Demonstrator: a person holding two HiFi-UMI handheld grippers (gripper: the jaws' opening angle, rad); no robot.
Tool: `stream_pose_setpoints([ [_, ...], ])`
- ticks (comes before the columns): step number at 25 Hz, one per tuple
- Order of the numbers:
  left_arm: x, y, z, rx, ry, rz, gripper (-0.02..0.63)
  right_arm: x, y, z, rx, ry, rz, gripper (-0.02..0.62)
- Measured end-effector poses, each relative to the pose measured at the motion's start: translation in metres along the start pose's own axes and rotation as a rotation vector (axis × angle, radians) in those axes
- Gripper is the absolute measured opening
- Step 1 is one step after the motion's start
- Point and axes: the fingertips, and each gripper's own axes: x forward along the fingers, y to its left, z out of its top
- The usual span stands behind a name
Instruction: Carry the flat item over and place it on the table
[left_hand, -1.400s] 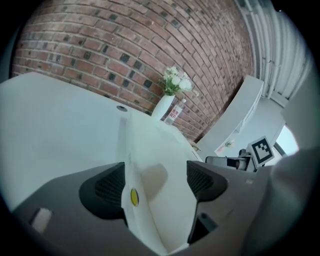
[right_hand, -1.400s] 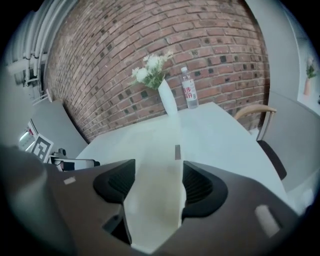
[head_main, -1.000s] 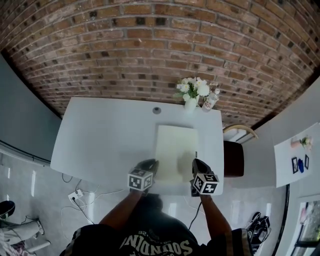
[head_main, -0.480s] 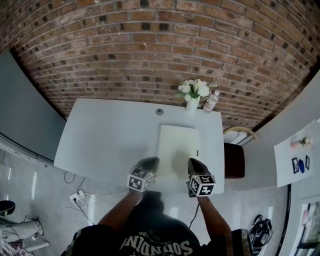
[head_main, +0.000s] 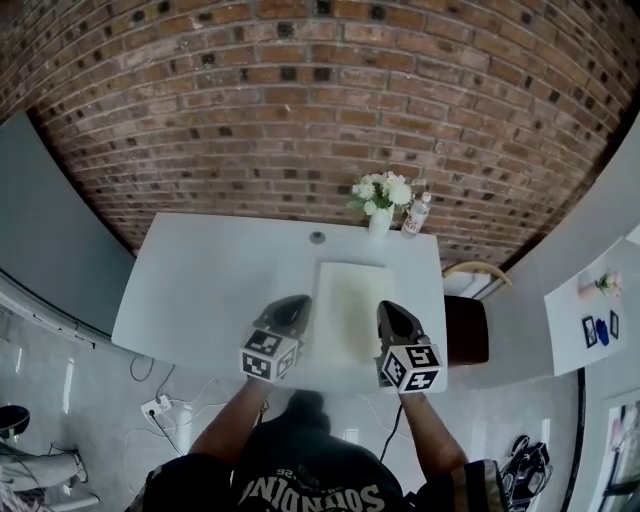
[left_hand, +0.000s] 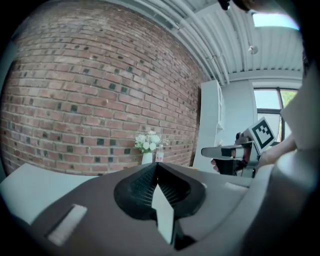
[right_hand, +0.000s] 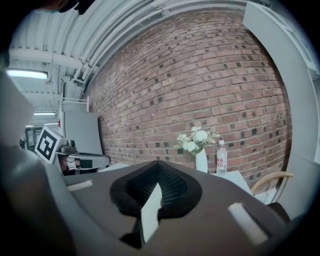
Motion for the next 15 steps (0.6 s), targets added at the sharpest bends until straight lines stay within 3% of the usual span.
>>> stream_pose_setpoints([
  [6,-0.010,-0.007,0.043,0.062,-0.066,-0.010,0.009,-0.004,0.010,0.031,0.029,-0.051,0.013,0.000],
  [15,-0.019,-0.010,0.050,0.077,-0.077,-0.005,0.009,-0.009,0.023,0.038,-0.006,-0.062,0.025,-0.002],
])
